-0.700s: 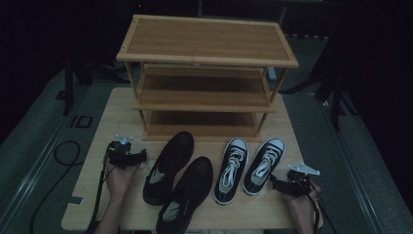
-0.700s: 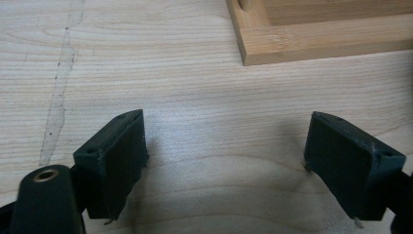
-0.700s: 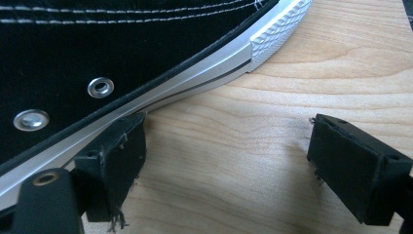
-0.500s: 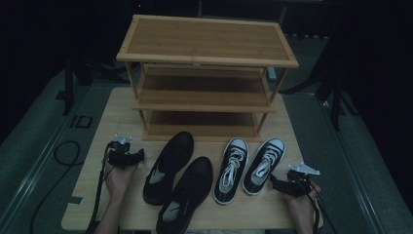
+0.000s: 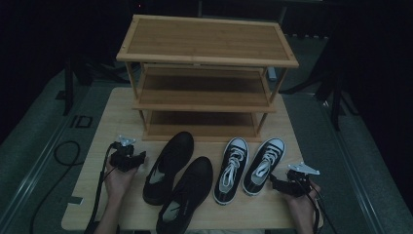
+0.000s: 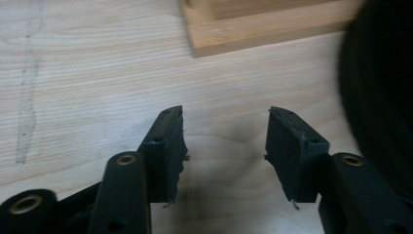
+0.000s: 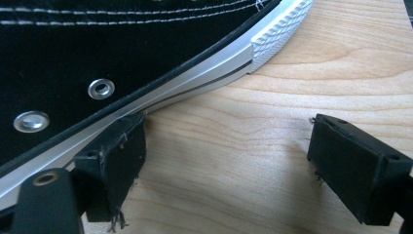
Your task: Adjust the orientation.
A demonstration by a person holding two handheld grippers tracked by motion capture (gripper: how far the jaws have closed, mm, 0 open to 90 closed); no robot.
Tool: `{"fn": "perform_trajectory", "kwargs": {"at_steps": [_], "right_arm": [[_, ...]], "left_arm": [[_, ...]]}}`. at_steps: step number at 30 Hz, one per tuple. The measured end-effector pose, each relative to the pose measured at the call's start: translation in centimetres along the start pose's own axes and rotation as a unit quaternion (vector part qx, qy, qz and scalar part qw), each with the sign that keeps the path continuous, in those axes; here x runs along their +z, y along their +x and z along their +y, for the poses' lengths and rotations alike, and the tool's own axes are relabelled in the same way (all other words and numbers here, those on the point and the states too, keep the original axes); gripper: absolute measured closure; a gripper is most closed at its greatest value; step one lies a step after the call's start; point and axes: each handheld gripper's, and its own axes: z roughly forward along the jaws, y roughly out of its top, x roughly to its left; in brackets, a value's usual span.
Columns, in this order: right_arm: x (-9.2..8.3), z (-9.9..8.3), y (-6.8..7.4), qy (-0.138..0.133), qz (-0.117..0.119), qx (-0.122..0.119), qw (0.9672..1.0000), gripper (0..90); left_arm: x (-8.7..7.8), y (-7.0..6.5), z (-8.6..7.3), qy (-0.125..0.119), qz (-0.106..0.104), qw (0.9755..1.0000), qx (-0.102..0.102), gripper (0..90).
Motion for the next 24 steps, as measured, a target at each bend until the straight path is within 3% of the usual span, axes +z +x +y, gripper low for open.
{"fn": "perform_trajectory", "kwargs": {"at_steps": [9, 13, 15, 24], "right_arm": [[0.0, 0.0, 0.0, 0.000, 0.000, 0.000, 1.0000, 14.0], [0.0, 0.0, 0.0, 0.000, 0.000, 0.000, 1.0000, 14.0], [0.0, 0.0, 0.0, 0.000, 0.000, 0.000, 1.0000, 14.0], [0.0, 0.0, 0.0, 0.000, 0.000, 0.000, 1.0000, 14.0]], "left_arm": [[-1.5, -0.6, 0.2, -0.009, -0.055, 0.9984, 0.007, 61.4], [-2.5, -0.4, 0.3, -0.019, -0.094, 0.9953, -0.001, 67.2], [-2.9, -0.5, 0.4, -0.020, -0.109, 0.9938, 0.005, 68.7], [-4.6, -1.8, 1.0, -0.023, -0.118, 0.9922, 0.033, 72.3]]}}
